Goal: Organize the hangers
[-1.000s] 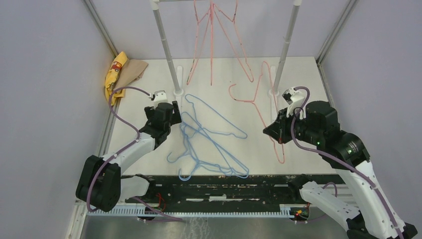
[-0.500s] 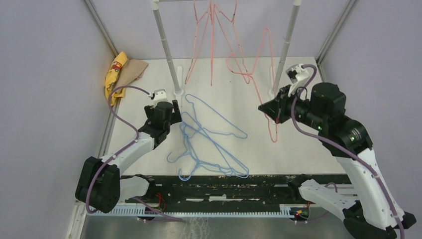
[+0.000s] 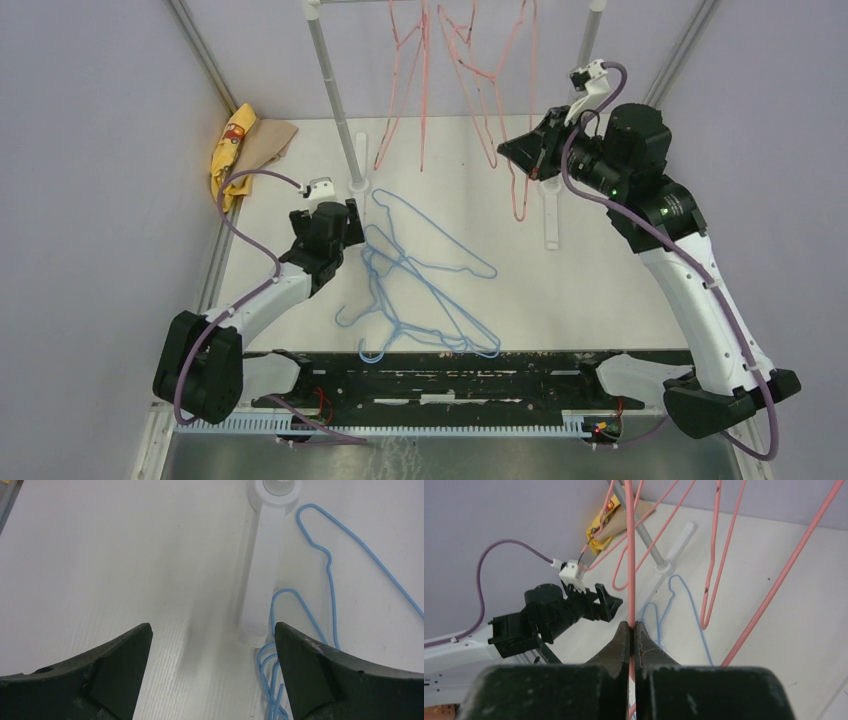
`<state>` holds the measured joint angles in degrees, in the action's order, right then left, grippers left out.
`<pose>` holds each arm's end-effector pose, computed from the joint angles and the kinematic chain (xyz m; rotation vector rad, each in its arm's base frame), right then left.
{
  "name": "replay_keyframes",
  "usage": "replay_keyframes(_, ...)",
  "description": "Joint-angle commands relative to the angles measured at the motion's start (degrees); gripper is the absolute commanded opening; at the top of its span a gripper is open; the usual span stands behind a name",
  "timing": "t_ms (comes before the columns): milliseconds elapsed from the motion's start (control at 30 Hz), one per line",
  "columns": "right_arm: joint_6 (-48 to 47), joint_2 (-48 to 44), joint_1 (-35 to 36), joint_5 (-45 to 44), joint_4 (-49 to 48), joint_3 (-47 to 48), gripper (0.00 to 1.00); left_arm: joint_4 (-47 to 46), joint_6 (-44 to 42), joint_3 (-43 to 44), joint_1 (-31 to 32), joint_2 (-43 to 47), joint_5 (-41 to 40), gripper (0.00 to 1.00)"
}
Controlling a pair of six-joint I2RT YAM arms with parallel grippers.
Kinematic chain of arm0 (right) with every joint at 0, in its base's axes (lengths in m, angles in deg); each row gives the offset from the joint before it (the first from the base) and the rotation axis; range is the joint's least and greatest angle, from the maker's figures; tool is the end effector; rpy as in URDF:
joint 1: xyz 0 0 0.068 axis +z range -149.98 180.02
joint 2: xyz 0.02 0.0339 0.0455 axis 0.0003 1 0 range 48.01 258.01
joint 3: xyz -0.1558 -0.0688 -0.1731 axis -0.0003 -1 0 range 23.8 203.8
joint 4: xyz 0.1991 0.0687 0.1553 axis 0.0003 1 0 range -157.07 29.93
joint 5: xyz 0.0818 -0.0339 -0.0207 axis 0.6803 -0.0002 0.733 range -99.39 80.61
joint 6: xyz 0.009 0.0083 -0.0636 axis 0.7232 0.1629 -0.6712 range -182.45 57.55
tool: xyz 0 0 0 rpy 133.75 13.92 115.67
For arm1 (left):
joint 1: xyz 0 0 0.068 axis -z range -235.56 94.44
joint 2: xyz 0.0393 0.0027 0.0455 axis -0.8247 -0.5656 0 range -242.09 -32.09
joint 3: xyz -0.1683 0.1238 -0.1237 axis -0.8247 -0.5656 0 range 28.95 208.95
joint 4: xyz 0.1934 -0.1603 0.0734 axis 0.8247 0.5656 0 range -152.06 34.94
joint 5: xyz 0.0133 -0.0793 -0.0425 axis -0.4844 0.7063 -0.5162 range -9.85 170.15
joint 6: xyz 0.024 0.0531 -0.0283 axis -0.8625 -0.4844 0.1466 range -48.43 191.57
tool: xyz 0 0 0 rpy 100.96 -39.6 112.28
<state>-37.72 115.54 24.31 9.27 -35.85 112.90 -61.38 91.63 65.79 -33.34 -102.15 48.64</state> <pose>0.2278 0.1205 0.4542 -0.2431 1.8027 0.9003 0.2655 -0.0797 0.1830 -0.2690 2.0521 0.1454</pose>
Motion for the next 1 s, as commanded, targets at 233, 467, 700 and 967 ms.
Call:
replay_keyframes(233, 20.57, 8.38, -12.97, 15.76, -29.05, 1.6, 0.01, -2.53, -2.22, 2.62, 0.02, -1.92, -3.44, 0.99)
replay_keyframes(467, 29.13, 13.56, -14.85, 17.52, -39.37, 2.22, 0.01, -2.89, -2.83, 2.36, 0.05, -2.9, -4.36, 0.99)
replay_keyframes(700, 29.16, 16.93, -14.76, 17.07, -36.8, 4.23, 0.01, -3.42, -2.88, 2.29, 0.07, -3.82, -4.7, 0.99)
replay_keyframes(967, 30.16, 19.59, -14.72, 18.89, -34.57, 3.09, 0.01, -3.75, -2.64, 2.19, 0.03, -4.59, -4.48, 0.99)
